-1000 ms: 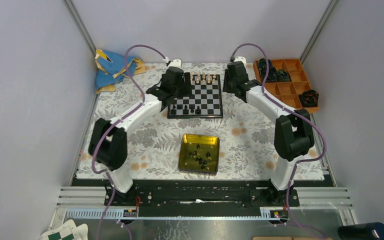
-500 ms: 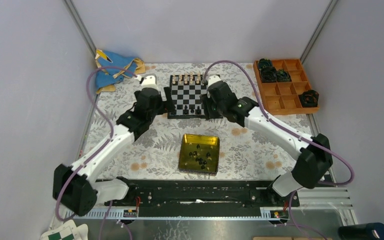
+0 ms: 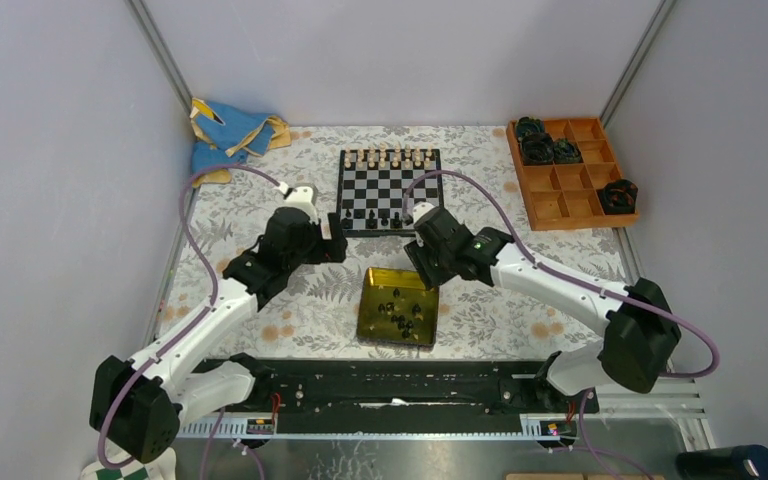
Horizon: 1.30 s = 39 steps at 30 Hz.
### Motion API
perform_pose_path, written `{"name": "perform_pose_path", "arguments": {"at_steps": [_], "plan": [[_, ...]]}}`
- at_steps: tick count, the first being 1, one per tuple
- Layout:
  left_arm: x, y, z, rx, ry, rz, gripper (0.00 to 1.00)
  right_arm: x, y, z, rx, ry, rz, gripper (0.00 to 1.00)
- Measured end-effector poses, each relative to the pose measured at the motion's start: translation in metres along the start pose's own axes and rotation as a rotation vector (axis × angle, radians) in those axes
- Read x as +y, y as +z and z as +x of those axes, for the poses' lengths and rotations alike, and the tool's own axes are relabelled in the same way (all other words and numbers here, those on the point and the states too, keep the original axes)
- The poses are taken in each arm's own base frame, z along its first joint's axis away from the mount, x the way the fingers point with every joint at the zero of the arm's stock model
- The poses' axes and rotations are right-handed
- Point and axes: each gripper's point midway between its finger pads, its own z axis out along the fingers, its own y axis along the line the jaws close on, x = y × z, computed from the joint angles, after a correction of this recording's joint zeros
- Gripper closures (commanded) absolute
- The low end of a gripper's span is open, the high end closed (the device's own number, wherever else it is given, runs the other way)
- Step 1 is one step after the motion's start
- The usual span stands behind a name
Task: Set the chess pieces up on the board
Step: Pick up the chess piece from the storage box.
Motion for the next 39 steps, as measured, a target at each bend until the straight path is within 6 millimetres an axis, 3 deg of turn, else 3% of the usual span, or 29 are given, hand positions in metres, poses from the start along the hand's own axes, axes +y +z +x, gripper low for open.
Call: {"name": "perform_pose_path", "arguments": {"at_steps": [4,8,10,11,16,20,24,31,39], "plan": [[-0.026,-0.003,0.022,0.088,0.068,0.165,0.07,-0.018,-0.005,0.0,-0.039,0.032,0.098,0.52],[-0.059,-0.01,0.043,0.17,0.146,0.344,0.1,-0.045,-0.017,-0.015,-0.125,0.114,0.227,0.52],[-0.074,-0.014,0.054,0.212,0.189,0.419,0.12,-0.073,-0.02,-0.024,-0.165,0.209,0.316,0.52],[-0.081,-0.016,0.058,0.23,0.213,0.452,0.14,-0.075,-0.02,-0.024,-0.168,0.216,0.322,0.52],[-0.119,-0.028,0.077,0.301,0.351,0.591,0.19,-0.131,-0.027,-0.039,-0.232,0.385,0.451,0.52],[-0.139,-0.036,0.092,0.342,0.45,0.652,0.27,-0.156,-0.025,-0.055,-0.273,0.456,0.491,0.52],[-0.147,-0.038,0.109,0.382,0.521,0.67,0.37,-0.167,-0.018,-0.062,-0.287,0.486,0.504,0.52],[-0.14,-0.028,0.134,0.457,0.587,0.632,0.5,-0.176,-0.012,-0.063,-0.292,0.512,0.515,0.53],[-0.135,-0.008,0.152,0.526,0.614,0.577,0.57,-0.177,-0.007,-0.067,-0.304,0.518,0.509,0.53]]}}
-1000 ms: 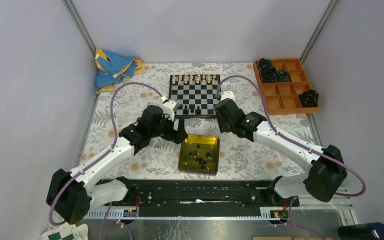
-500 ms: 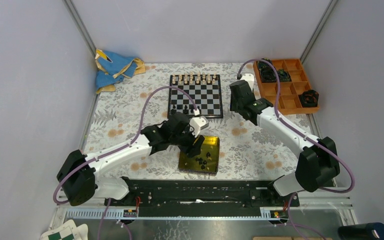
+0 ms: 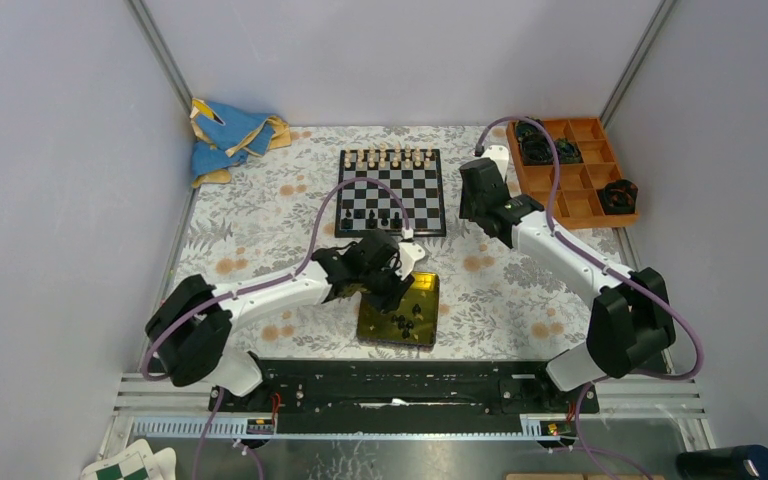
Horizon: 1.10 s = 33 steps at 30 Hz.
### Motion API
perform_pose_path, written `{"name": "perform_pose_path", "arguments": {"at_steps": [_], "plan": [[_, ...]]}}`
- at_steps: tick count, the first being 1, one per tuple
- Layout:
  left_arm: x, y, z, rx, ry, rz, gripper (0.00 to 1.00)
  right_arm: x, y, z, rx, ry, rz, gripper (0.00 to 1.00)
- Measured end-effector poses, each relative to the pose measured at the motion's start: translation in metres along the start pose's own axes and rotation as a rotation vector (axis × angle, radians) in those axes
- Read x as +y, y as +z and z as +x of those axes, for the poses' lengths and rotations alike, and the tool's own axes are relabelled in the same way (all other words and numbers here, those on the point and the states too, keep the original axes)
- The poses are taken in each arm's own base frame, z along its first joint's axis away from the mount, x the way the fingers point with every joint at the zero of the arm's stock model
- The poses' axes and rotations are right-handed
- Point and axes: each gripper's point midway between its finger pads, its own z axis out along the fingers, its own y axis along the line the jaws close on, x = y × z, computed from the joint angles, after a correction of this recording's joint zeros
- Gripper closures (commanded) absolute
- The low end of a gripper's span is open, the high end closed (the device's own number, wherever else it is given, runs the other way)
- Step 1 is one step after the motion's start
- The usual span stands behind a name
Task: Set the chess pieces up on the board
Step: Pick up the chess piece from the storage box.
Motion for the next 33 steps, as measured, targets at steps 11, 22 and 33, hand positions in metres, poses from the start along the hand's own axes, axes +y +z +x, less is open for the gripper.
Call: {"name": "perform_pose_path", "arguments": {"at_steps": [11,22,33], "plan": [[0.007,0.014,-0.001,0.029,0.021,-0.03,0.6,0.001,0.004,0.003,0.007,-0.004,0.003,0.53],[0.017,0.021,0.006,0.061,0.016,-0.075,0.62,0.003,0.011,0.008,0.026,-0.012,0.005,0.53],[0.019,0.021,0.007,0.062,0.016,-0.086,0.64,0.008,0.011,0.005,0.025,-0.007,-0.016,0.53]]}}
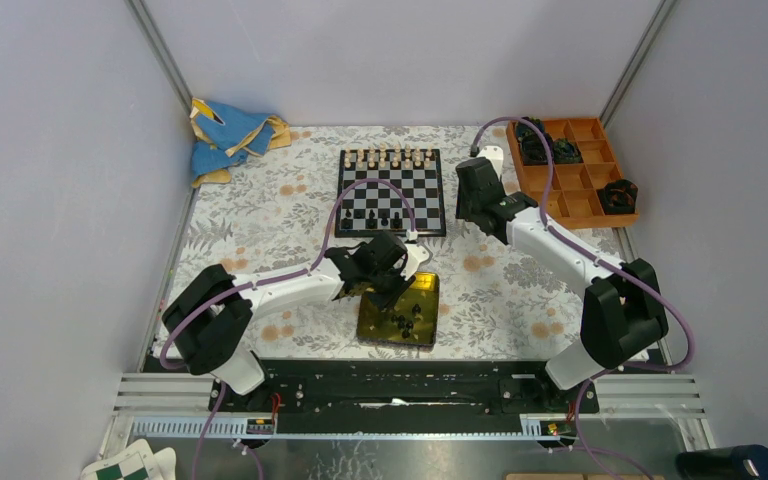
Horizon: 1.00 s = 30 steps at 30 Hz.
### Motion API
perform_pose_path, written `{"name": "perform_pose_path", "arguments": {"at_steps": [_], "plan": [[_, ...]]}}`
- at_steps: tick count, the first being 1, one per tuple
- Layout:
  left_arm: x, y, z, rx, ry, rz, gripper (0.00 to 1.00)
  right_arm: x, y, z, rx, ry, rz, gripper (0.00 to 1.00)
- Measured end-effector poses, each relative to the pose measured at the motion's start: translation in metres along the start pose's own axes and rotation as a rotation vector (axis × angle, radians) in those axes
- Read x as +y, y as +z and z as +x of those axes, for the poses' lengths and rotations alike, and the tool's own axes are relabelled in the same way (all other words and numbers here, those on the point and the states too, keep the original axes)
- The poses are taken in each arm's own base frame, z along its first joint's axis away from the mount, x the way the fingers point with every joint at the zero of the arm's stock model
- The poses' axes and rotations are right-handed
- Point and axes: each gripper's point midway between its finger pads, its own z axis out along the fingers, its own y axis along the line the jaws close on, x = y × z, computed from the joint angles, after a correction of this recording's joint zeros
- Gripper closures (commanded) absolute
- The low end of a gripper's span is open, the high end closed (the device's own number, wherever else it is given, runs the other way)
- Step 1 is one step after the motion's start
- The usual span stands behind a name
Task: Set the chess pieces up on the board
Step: Pick up the chess piece from the storage box.
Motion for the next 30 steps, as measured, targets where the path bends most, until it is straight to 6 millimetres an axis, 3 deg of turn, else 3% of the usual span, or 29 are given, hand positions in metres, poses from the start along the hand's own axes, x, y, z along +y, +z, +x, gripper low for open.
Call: {"name": "perform_pose_path", "arguments": {"at_steps": [16,20,30], "plan": [[-0.001,0.006,0.006,0.025,0.0,0.003,0.67,0.0,0.003,0.003,0.01,-0.004,0.003,0.54],[-0.002,0.008,0.008,0.034,0.002,0.004,0.71,-0.001,0.004,0.001,0.004,0.002,0.004,0.54],[-0.001,0.01,0.01,0.042,0.001,0.003,0.92,-0.001,0.005,-0.001,-0.001,0.009,-0.001,0.54]]}}
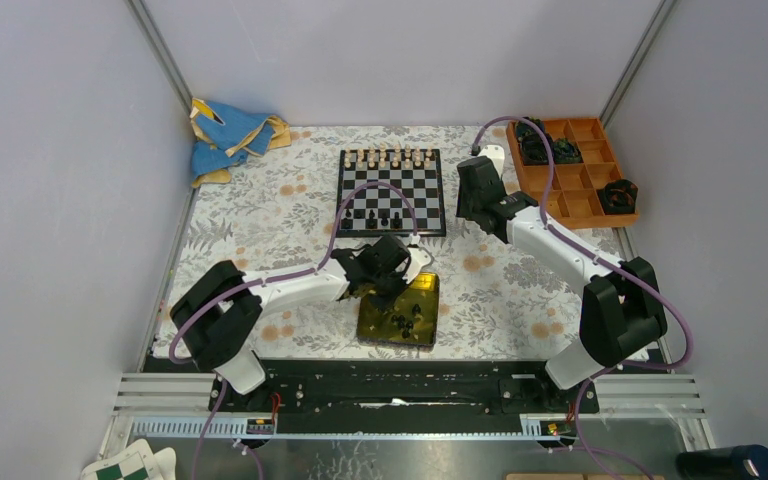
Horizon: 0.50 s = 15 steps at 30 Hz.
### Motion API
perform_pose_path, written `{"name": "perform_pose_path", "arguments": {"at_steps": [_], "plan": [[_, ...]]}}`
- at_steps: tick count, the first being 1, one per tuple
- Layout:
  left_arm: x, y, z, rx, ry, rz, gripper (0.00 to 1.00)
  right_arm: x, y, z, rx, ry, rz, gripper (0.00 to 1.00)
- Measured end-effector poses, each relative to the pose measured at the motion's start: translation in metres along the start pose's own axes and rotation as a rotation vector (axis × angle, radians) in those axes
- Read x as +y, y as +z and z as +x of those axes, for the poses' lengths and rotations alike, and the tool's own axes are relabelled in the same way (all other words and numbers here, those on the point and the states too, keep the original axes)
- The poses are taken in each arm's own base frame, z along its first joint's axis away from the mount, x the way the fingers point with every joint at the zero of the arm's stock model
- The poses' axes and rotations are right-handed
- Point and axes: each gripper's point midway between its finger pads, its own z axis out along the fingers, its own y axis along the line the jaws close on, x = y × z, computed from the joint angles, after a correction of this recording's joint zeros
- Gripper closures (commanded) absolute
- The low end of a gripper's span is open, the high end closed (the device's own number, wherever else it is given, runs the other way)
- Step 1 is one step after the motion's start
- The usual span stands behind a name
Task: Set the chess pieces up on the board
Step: Pick up the chess piece from the storage box.
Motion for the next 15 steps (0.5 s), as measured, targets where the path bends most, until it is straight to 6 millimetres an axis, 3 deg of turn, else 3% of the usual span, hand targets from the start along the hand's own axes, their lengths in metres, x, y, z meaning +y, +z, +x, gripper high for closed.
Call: {"name": "perform_pose_path", "arguments": {"at_steps": [2,7,15], "plan": [[0.0,0.0,-0.001,-0.001,0.0,0.0,0.99,0.0,0.0,0.0,0.001,-0.001,-0.001,0.54],[0.001,-0.002,-0.007,-0.01,0.003,-0.013,1.0,0.0,0.0,0.0,0.001,0.0,-0.001,0.54],[0.009,-0.023,-0.048,-0.086,0.012,-0.089,1.0,-0.001,0.0,-0.001,-0.001,0.001,0.0,0.54]]}}
